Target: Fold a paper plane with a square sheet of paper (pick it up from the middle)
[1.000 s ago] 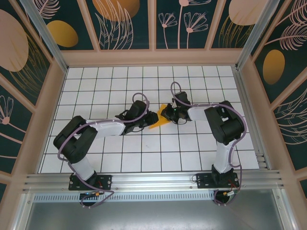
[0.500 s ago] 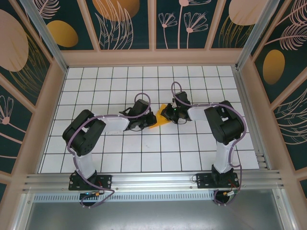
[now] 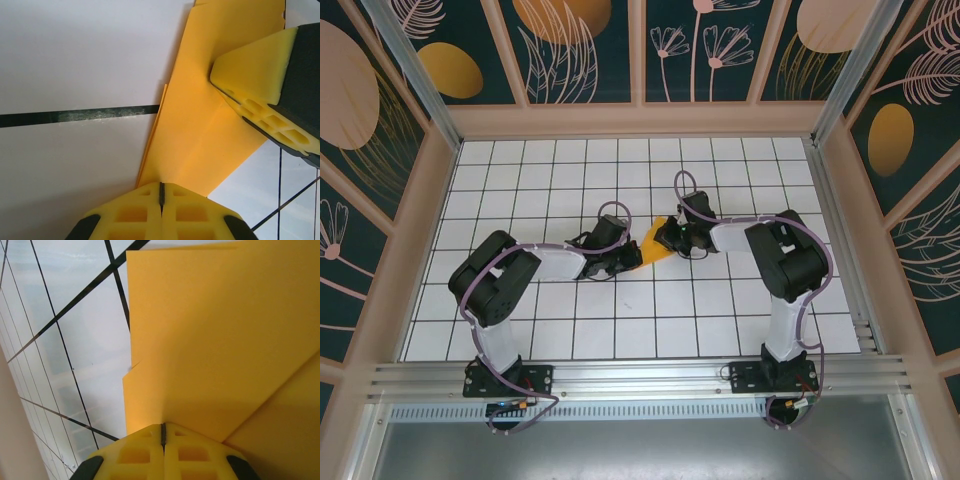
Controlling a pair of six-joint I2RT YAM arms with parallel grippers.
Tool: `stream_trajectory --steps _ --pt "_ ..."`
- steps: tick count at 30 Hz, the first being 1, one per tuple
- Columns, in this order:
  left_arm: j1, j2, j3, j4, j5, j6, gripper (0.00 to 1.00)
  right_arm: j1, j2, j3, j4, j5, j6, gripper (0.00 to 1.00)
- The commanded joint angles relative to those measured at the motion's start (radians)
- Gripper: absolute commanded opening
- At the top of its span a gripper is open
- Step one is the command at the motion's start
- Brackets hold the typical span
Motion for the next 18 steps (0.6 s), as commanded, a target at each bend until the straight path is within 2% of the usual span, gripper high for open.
stream_trajectory --steps 1,10,18 --pt "0.005 0.005 -0.04 -0.043 0.009 0.011 0.0 0.017 -0.055 0.02 -0.005 0.033 -0.063 0.03" --pt "0.005 0.017 -0.04 -0.029 0.015 0.007 0.0 0.099 -0.055 0.026 -0.03 0.038 -0.048 0.01" --pt "0.005 0.011 -0.057 -0.019 0.013 0.001 0.0 0.108 -0.043 -0.007 -0.023 0.043 -0.024 0.0"
